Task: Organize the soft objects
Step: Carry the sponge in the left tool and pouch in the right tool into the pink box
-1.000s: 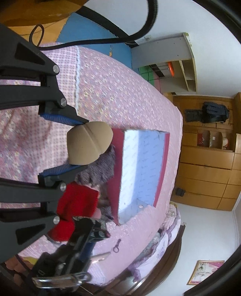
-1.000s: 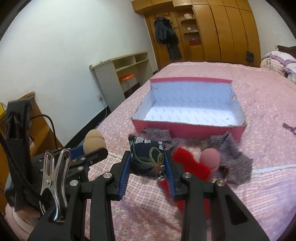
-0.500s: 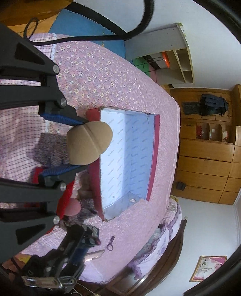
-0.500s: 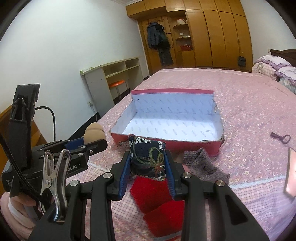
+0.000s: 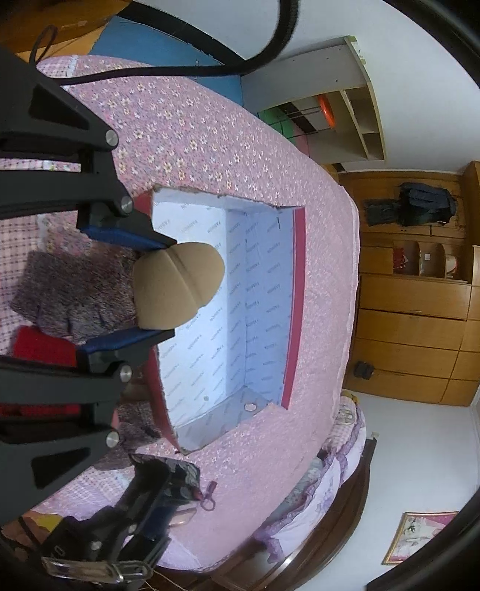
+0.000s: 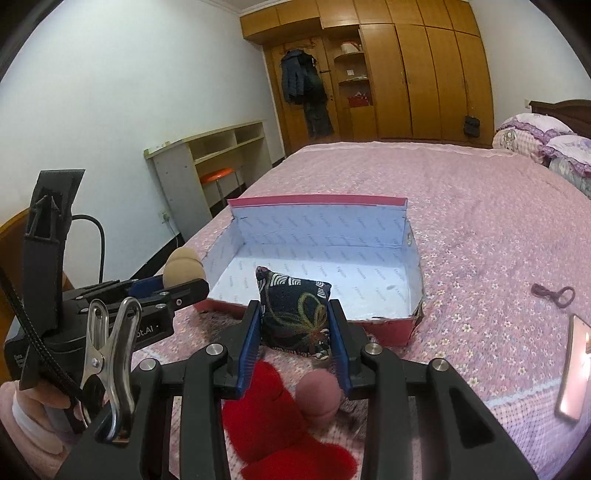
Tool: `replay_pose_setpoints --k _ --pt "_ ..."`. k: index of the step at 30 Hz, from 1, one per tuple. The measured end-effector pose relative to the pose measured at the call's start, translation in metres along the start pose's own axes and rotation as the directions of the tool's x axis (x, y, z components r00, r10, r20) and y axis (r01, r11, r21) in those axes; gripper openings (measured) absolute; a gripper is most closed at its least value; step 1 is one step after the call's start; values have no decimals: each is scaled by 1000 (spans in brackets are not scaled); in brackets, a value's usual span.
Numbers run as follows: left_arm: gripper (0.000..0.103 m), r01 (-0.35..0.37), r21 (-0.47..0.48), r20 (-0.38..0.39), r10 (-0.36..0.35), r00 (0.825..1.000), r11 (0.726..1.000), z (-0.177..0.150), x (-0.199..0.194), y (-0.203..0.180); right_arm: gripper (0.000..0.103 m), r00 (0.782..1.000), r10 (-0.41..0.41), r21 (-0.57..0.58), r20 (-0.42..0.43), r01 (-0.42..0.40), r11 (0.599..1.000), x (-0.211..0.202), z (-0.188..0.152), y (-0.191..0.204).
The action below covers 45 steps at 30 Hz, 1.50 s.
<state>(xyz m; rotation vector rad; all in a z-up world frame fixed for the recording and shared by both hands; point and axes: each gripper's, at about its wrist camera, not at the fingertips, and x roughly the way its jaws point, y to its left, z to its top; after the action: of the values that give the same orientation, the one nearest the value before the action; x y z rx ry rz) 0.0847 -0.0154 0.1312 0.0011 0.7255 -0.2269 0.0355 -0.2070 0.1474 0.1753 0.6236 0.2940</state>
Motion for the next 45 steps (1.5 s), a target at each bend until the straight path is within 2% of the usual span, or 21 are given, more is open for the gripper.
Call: replay_pose_setpoints --k 6,14,21,33,45 --pt "41 -19 39 10 19 1000 999 10 15 -9 36 1000 -13 17 -11 13 1000 13 5 -12" --pt "41 -8 34 -5 8 1000 999 20 41 -13 36 999 -32 18 -20 32 999 34 15 -23" --pt "41 -38 22 -39 39 998 999 20 71 -7 36 997 -65 9 -35 66 998 58 17 -34" --pt "41 -44 24 -82 46 996 999 20 112 -10 36 996 -64 51 -64 68 996 87 17 -58" --pt "42 -50 20 -91 51 995 999 17 129 -6 36 993 -73 54 -95 79 995 111 7 -65"
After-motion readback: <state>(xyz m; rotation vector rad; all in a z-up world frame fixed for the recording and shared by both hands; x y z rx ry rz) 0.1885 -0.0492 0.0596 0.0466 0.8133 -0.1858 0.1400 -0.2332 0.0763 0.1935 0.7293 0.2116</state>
